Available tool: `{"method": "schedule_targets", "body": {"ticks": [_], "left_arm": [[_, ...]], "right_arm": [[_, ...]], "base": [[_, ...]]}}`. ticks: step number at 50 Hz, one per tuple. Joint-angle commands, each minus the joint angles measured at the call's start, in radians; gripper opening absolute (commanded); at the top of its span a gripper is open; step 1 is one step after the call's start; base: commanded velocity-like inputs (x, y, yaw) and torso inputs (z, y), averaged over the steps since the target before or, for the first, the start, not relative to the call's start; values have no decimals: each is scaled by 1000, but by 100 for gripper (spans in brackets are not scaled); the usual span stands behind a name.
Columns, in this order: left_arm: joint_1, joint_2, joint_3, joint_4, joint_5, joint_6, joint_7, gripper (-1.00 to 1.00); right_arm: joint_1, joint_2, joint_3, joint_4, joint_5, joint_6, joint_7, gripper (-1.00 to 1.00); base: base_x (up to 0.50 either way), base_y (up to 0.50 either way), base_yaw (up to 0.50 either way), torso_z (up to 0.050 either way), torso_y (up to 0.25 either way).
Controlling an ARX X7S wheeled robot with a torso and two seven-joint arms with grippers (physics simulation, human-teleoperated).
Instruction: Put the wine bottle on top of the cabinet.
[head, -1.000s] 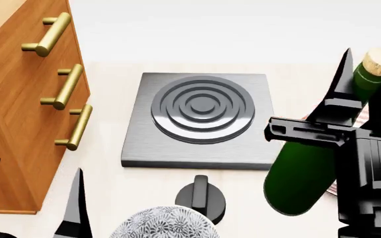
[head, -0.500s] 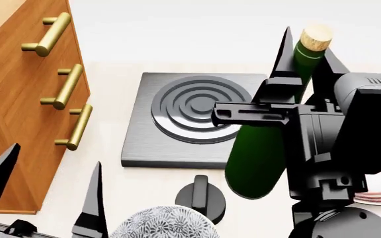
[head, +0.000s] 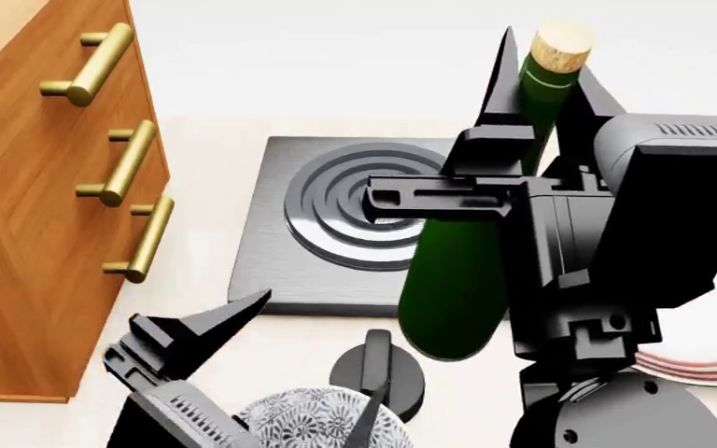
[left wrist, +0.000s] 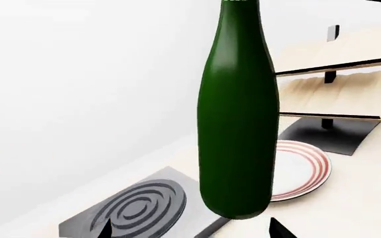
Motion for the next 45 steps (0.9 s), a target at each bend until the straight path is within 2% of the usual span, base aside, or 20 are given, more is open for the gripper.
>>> {"method": "schedule_targets", "body": {"ticks": [1,20,38,45], "left_arm": [[-68,42,44,-119,-31,14,71,100],[-115,106,78,-248,-26,104,88,100],[-175,134,92,-320,-21,133,88,100],[-188,147,86,-362,-12,187,76,100]], "right_arm": [[11,-11,-21,-27,-29,-1,0,-100],[3,-23,-50,-37,-30,-14,0,-100],[-19,-17,-51,-46,-21,-29,-1,-100],[-34,-17,-45,-49,-15,-41,0,-100]], "base": [[0,0,0,0,0],[0,0,0,1,1],[0,0,0,0,1],[0,0,0,0,1]]}}
